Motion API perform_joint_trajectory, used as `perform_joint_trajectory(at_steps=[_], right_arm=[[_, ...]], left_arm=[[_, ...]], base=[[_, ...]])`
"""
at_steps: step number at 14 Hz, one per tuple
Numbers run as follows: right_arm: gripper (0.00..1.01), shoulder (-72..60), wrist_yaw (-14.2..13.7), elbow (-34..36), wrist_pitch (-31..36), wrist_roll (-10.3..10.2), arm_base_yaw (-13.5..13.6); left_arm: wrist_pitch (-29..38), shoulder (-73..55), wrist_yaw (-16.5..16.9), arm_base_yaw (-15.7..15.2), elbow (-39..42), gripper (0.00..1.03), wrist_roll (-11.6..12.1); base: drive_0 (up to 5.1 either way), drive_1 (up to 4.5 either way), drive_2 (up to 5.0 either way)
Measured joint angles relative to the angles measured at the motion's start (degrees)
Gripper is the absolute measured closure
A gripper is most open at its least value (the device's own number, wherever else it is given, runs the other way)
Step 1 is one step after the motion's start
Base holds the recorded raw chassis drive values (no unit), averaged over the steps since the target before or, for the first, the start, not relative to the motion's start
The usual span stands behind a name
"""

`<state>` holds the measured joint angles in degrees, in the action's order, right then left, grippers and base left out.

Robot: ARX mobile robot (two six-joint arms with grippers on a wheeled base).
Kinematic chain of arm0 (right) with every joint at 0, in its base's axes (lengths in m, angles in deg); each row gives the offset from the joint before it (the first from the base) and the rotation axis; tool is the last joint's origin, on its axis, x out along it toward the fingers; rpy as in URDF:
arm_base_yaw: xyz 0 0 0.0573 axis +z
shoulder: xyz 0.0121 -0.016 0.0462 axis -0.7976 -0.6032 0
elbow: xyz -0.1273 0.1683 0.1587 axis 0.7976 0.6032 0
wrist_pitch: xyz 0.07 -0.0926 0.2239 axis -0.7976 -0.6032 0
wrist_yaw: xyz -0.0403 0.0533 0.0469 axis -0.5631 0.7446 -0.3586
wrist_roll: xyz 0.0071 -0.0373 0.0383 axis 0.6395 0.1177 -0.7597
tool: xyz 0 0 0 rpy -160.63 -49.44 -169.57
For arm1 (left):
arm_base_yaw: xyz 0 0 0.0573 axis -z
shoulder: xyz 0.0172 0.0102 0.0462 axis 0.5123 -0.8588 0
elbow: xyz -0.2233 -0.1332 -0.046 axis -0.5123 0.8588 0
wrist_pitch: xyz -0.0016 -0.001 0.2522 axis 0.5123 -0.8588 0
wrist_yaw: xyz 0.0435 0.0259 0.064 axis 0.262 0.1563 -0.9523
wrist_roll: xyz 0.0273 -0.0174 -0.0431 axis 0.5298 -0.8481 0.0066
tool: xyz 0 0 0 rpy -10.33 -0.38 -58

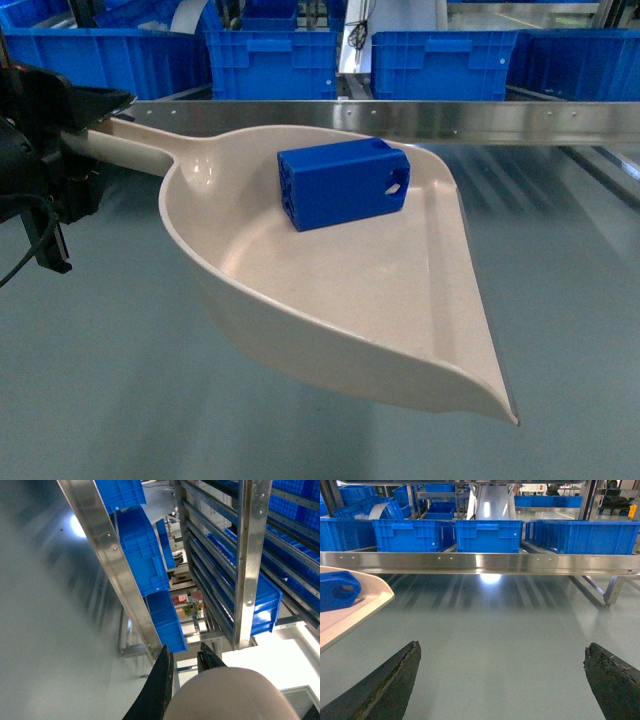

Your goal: Place part in tray to right shelf

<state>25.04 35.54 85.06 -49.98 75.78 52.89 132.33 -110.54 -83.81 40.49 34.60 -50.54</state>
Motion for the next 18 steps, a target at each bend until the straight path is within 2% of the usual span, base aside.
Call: perform_joint_trajectory(at_steps=[7, 8, 18], right_arm=[[0.03, 0.00, -0.17, 0.00, 0.00, -0.02, 0.00], [0.03, 0.02, -0.13, 0.00, 0.22, 0.00, 0.00], [0.03, 0.00, -0.07, 0.00, 0.09, 0.00, 0.00]], left_arm=[[0.00, 0.00, 0.02, 0.20, 0.00, 0.91, 0.37], [-0.11, 0.00, 0.72, 0.44, 0.00, 0.91, 0.33], [-0.02, 0.00, 0.07, 0.26, 0.00, 0.91, 0.52]], base=[[3.2, 1.81, -4.9], [0.1, 4.20, -3.9], [0.1, 4.30, -4.2]])
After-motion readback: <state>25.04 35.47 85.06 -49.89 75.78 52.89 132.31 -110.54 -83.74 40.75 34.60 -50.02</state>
